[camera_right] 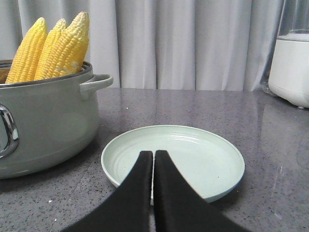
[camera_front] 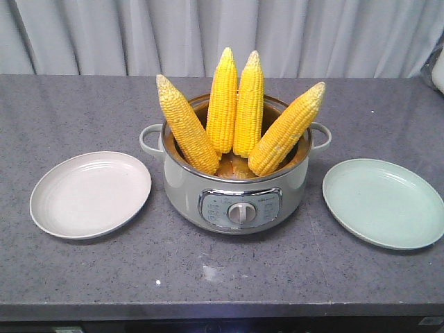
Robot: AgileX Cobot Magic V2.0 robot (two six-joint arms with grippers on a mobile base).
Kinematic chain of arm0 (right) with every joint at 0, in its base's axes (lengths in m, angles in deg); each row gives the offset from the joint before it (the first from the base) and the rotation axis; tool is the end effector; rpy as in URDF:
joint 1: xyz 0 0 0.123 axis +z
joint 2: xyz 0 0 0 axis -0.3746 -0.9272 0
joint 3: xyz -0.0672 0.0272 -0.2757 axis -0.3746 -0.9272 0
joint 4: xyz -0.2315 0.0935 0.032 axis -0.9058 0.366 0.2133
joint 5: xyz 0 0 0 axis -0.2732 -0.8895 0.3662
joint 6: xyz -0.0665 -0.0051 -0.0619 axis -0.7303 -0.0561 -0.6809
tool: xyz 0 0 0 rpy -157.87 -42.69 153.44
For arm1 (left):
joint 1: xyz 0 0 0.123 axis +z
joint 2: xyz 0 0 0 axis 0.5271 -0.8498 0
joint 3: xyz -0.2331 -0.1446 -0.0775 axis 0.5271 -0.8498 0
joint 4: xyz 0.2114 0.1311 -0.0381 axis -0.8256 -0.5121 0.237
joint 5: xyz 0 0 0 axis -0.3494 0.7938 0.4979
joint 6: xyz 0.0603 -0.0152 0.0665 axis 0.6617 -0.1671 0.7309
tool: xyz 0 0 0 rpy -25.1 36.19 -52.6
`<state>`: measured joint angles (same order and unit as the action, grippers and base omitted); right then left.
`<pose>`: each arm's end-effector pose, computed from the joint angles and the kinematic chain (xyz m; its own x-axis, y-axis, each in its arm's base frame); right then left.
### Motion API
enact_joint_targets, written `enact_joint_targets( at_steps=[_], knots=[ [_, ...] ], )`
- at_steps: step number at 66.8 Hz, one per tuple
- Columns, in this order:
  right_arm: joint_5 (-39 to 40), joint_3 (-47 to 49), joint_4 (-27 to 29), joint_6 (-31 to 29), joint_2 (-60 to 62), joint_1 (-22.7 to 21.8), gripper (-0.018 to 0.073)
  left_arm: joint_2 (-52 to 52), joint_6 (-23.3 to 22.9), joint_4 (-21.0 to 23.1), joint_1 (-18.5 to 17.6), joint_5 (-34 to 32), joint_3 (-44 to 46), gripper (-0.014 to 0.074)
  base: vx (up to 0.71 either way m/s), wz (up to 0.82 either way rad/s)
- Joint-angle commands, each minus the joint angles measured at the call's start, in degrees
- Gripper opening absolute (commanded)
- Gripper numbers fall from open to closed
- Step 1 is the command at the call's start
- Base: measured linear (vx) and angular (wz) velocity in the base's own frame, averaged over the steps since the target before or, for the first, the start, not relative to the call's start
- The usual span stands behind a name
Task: Distribute corn equally
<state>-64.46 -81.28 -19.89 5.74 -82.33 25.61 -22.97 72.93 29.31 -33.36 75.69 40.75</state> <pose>0.0565 0.0038 0.1976 -0.0018 0.0010 -1.0000 -0.0656 0.9978 0.0012 0.0567 -0.0015 0.2010 0.0280 -0.0443 -0.9986 0.0271 0.9987 -0.0436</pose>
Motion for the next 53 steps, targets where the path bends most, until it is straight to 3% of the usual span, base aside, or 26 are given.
enact_joint_targets(
  at_steps=[1, 53],
  knots=[
    [4.18, -0.39, -0.18, -0.74, 0.05, 0.09, -0.0006, 0.97, -0.12, 0.39, -0.03, -4.19, -0.81, -0.0007, 0.05, 0.04],
    [4.18, -0.39, -0.18, -0.74, 0.05, 0.09, -0.0006, 0.97, -0.12, 0.39, -0.03, -4.19, -0.81, -0.0007, 0.03, 0.02]
  ],
)
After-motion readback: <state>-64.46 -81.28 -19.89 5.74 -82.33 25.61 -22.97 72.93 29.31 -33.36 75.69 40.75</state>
